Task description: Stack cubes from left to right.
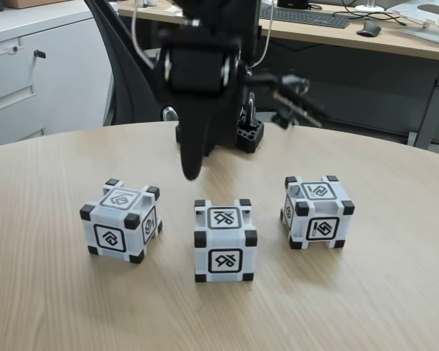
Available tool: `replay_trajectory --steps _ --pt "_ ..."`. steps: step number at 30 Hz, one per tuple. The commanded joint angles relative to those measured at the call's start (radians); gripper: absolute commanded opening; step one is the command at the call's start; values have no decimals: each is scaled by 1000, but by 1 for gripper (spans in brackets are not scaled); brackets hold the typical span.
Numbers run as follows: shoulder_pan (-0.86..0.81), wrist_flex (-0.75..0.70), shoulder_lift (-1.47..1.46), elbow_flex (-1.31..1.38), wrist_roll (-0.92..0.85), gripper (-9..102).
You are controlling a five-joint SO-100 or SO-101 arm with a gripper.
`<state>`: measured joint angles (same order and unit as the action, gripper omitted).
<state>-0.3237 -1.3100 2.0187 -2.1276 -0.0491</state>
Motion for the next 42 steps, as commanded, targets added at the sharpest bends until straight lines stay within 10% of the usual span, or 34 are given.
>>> replay_trajectory --steps 1,29,42 --pt "-9 9 -66 71 25 0" --pt "565 -2 -75 55 265 1" --pt "566 -3 -92 55 247 39"
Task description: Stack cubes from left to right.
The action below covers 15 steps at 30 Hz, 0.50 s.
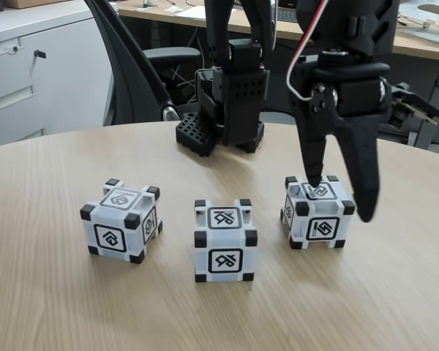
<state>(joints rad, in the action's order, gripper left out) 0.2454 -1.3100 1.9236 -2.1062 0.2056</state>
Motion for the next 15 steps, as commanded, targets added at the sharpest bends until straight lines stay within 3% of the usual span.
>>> replay_trajectory --steps 1,10,15 --pt "-3 -3 3 34 -12 40" --pt "-2 -225 2 49 18 45" --pt "-2 -239 -2 44 29 45"
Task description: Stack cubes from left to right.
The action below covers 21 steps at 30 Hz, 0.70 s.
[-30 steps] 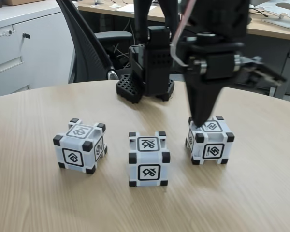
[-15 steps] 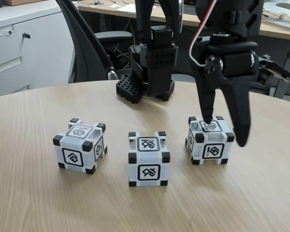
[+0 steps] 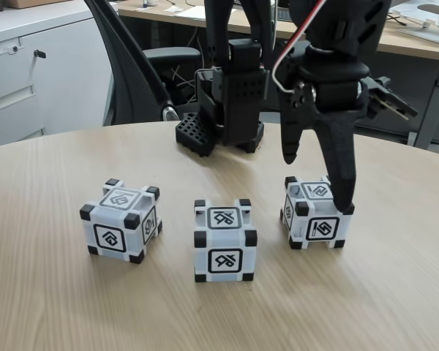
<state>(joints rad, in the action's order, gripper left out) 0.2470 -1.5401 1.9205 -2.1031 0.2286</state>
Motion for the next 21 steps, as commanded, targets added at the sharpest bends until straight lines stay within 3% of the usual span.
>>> replay_trajectory --steps 1,14,21 --pt "-3 -9 2 44 0 45" --pt "-5 -2 -299 49 46 43" --pt "-6 106 -298 49 60 8"
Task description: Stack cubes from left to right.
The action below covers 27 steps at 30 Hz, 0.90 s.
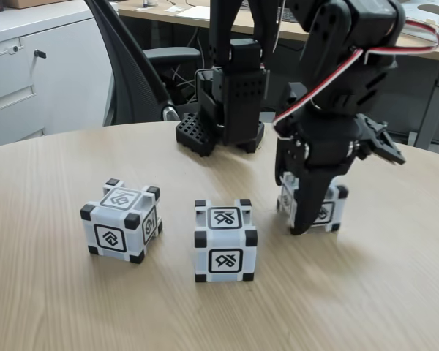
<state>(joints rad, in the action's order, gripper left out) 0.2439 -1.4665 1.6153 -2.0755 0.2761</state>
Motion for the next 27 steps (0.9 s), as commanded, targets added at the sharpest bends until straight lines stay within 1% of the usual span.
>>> replay_trajectory --steps 1,2,12,21,27 --pt "-3 37 9 21 12 3" --pt "-3 40 11 21 14 0" --pt "-5 31 28 23 -2 0" --pt "-20 26 360 21 -44 0" --pt "-23 23 439 21 -104 0"
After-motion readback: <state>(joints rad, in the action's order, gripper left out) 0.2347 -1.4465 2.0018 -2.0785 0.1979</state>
